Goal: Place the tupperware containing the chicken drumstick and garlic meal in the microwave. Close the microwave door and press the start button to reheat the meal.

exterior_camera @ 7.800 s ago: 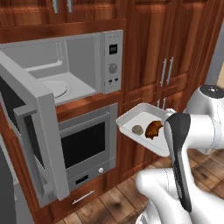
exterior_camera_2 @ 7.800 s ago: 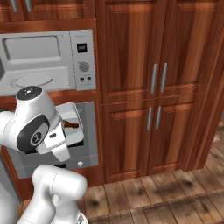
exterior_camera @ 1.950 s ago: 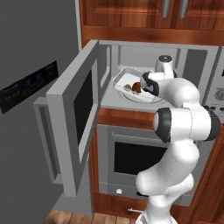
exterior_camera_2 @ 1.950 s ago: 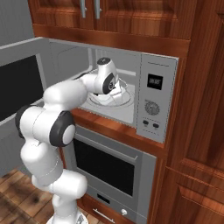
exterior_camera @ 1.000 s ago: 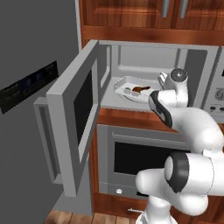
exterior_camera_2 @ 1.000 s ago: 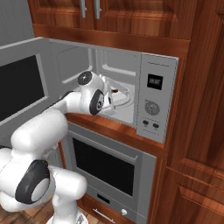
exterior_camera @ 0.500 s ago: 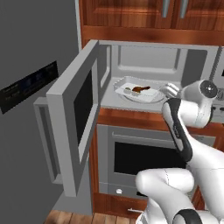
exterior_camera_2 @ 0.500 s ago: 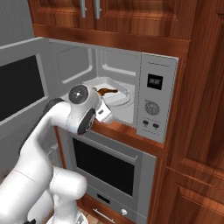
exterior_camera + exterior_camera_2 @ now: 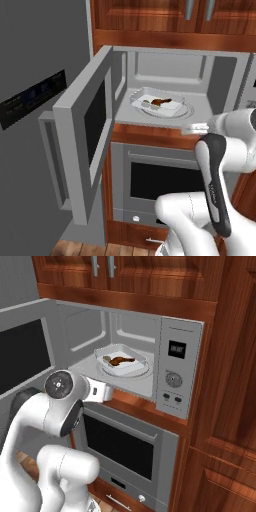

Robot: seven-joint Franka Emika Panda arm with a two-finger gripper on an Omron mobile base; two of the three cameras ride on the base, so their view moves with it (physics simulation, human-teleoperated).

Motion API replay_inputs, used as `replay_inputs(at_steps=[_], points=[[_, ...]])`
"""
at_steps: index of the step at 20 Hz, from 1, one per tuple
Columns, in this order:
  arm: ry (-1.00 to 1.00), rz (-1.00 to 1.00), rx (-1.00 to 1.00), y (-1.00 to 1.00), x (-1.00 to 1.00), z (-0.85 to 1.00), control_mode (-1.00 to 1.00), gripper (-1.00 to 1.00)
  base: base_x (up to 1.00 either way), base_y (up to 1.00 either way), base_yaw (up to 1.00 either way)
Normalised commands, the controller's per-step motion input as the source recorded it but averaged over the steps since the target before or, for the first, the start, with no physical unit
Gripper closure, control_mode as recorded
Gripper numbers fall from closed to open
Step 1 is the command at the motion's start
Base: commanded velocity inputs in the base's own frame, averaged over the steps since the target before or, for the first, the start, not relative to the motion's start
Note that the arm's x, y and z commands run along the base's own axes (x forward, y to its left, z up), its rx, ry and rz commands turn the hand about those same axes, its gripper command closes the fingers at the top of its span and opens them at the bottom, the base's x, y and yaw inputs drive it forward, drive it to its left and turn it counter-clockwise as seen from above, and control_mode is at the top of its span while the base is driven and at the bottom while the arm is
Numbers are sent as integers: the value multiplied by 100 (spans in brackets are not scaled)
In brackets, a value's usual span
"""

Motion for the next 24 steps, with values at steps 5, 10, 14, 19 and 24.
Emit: replay_inputs(at_steps=[5,10,14,19,24], points=[[11,34,-57,37,-74,80,-100,-100,0,0,0],[1,27,-43,18,-87,37,-100,-100,0,0,0],[-32,17,-31,50,-55,-6,-100,-100,0,0,0],[-20,1,-28,51,-26,16,-100,-100,0,0,0],[-8,0,-31,66,-42,26,-100,-100,0,0,0]])
